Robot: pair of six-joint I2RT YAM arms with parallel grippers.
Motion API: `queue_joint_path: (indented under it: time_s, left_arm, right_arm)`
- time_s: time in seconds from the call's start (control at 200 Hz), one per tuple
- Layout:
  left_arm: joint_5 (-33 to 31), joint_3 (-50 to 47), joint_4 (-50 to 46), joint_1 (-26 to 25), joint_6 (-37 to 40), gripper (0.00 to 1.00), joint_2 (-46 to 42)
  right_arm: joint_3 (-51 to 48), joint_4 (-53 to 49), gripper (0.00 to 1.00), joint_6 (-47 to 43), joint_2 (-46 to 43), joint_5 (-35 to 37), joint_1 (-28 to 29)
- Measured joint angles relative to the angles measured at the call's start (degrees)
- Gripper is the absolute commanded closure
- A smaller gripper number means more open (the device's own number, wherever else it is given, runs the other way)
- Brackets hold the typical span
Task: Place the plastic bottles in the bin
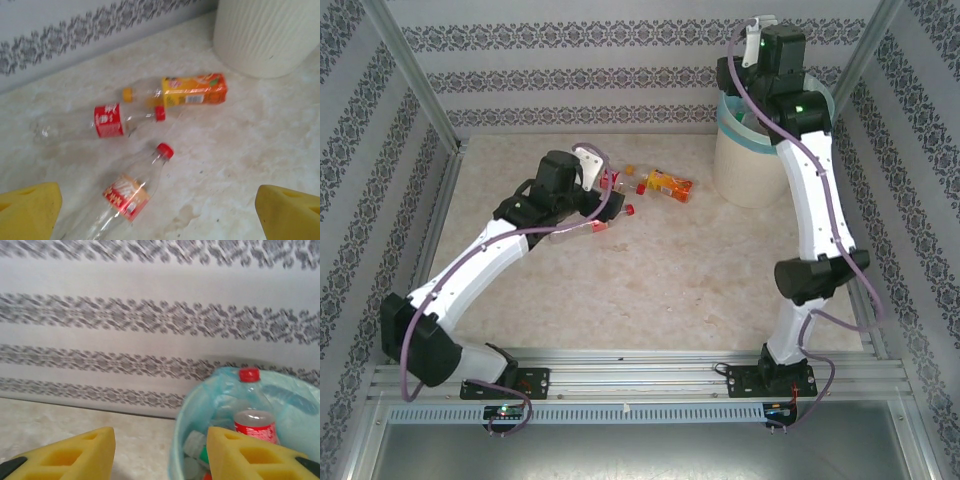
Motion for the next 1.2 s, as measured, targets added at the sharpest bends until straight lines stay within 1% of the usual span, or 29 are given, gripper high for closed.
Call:
queue_joint_path:
  time_s: [0.09,0.24,0.385,0.505,0.654,0.989,1.109,1.199]
  left_arm:
    - [2.1,3.1,-4.6,2.5,-0.5,0.01,4.1]
    - [4.8,6.0,-10.1,5.4,-0.6,0.03,12.2]
    - [5.7,6.0,-13.0,7.6,-0.6,0.04,18.6]
    - [5.9,6.0,-13.6,10.2,-0.6,0.04,21.2]
    - [6.3,6.1,-13.6,12.2,-0.3,0.04,22.6]
    - [6.7,7.2,-14.8,12.2,0.4,0.07,29.4]
    - [7.3,7.2,-16.0,12.2,0.4,0.14,29.7]
    - [7.5,7.2,-16.7,12.0,0.5,0.16,29.9]
  right_arm:
    - [-5.8,2.8,0.46,0.1,-4.8,-0.4,2.5]
    - [-19.2,8.9,0.45,0.7,-12.2,-1.4,6.6]
    - [-31.2,13.9,0.45,2.2,-16.6,-2.9,9.8]
    - [-37.9,16.5,0.45,3.4,-18.9,-3.8,11.5]
    - [-42.2,18.7,0.44,3.8,-20.8,-4.3,12.5]
    - [-45.5,21.4,0.44,5.3,-22.0,-4.9,12.8]
    - [-47.0,22.0,0.44,5.9,-22.3,-5.2,12.9]
    - [-47.8,22.1,0.44,6.2,-22.3,-5.4,12.9]
